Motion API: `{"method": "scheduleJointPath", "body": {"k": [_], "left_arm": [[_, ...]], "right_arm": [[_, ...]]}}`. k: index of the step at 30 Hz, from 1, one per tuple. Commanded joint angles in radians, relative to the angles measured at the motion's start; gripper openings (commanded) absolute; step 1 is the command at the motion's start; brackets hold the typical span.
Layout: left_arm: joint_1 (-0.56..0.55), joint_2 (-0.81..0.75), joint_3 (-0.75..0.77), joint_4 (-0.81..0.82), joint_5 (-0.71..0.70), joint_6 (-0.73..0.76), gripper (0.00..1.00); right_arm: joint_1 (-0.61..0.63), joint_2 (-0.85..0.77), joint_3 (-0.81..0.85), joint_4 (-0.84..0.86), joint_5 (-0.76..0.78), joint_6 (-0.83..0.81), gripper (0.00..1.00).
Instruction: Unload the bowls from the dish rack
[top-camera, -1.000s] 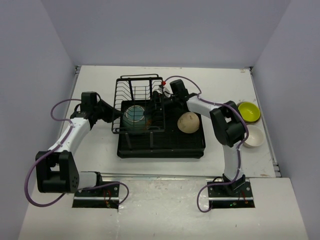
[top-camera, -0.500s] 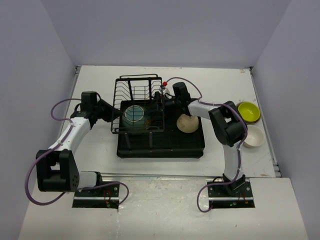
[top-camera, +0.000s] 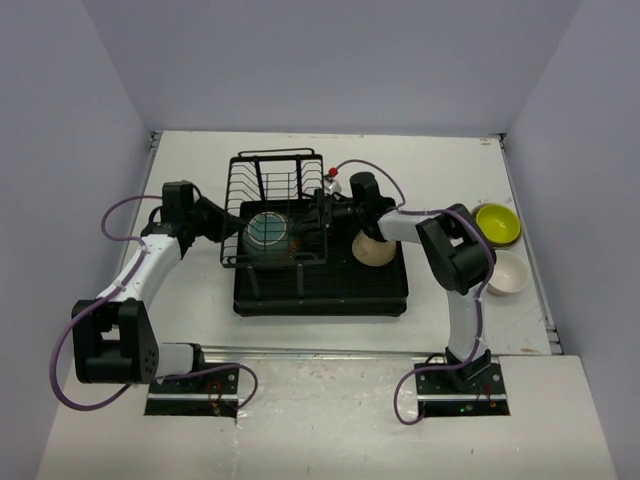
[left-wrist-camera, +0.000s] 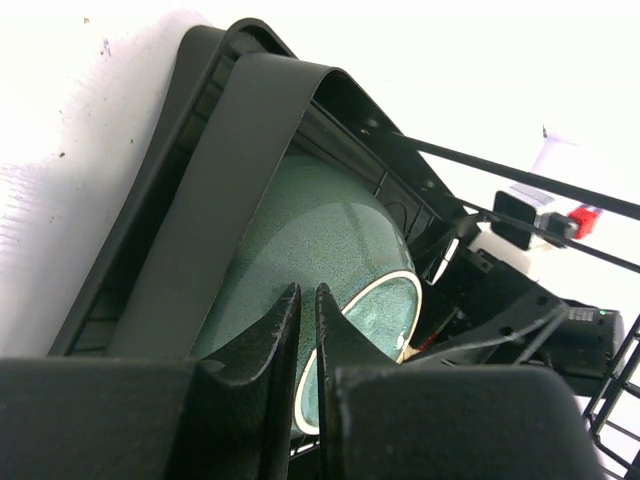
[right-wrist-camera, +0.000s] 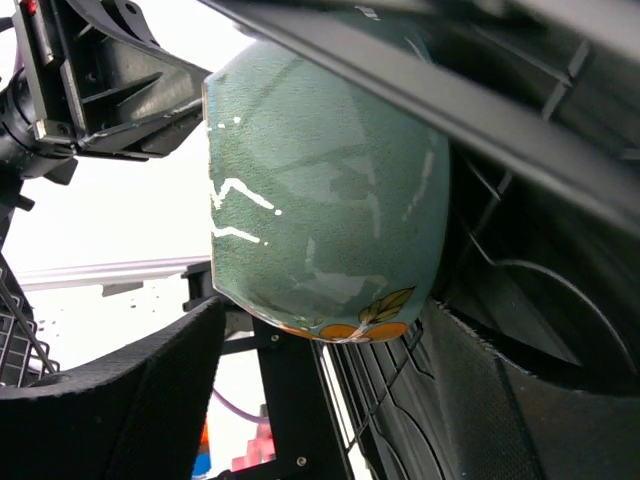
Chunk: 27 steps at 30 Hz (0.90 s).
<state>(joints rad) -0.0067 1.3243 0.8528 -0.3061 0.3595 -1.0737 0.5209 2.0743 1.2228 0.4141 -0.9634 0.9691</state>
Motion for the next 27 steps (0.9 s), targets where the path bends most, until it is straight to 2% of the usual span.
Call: {"method": "scheduleJointPath", "body": {"k": [1,11,16,27], "left_arm": [[-0.01,-0.011,0.003,0.009,0.029,-0.006,0.11],[-0.013,-0.022,-0.001,0.013,0.027,-0.017,0.11],[-0.015,-0.022,-0.006,0.013,0.021,-0.019,0.11],[-0.016,-0.02,-0.003,0.018,0.019,-0.023,0.12]], "right_arm": [[0.053,-0.01,-0.035,0.132,-0.054,0.06,0.78],[0.053,0.013,-0.078,0.342,-0.09,0.207,0.66],[0.054,0.02,-0.088,0.445,-0.112,0.263,0.65],[0.053,0.038,-0.083,0.535,-0.123,0.327,0.63]]}}
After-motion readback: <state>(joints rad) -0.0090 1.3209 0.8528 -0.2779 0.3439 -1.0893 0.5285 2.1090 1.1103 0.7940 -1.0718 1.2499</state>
